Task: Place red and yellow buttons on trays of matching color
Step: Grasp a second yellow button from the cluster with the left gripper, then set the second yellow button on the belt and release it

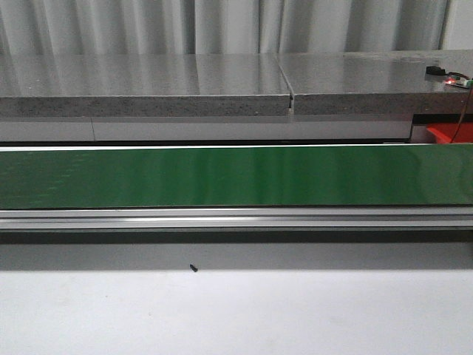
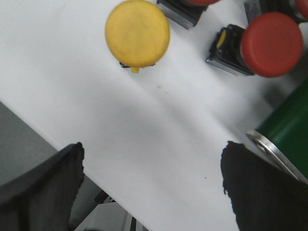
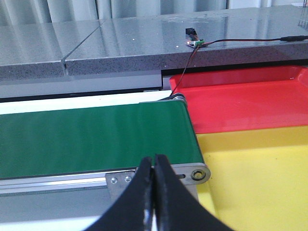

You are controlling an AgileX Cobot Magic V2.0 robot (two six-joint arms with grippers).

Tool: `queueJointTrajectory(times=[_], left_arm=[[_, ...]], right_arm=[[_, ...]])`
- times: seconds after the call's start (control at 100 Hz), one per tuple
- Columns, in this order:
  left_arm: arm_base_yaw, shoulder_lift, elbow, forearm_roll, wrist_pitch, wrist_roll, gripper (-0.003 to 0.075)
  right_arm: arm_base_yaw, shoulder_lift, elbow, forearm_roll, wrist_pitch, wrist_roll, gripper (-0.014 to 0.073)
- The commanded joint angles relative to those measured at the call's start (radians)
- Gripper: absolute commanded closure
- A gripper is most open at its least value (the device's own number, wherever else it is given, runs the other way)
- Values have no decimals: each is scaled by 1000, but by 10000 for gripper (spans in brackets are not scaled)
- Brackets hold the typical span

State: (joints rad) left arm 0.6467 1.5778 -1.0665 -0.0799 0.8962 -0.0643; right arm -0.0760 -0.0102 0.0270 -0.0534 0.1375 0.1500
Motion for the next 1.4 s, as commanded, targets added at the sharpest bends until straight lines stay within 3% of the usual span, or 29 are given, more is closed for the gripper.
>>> queueJointTrajectory(times=[0.0,0.53,0.74,1.0,1.39], left_arm=[[14,2,-49,-11,-42,4,151],[29,253,-256,-28,-66,39,169],[29,276,-277,-28,-73,48,279],[29,273,-277,-28,-52,64,591],[27,94,-277,-30,-8,98,616]], right_arm=[[-7,-21,-14,-4,-86,-2,659],[-7,-21,-14,-4,-86,-2,659],[-7,-21,-14,-4,-86,-2,659],[-7,-21,-14,-4,-86,-2,659],[-7,-21,-14,-4,-86,-2,659]])
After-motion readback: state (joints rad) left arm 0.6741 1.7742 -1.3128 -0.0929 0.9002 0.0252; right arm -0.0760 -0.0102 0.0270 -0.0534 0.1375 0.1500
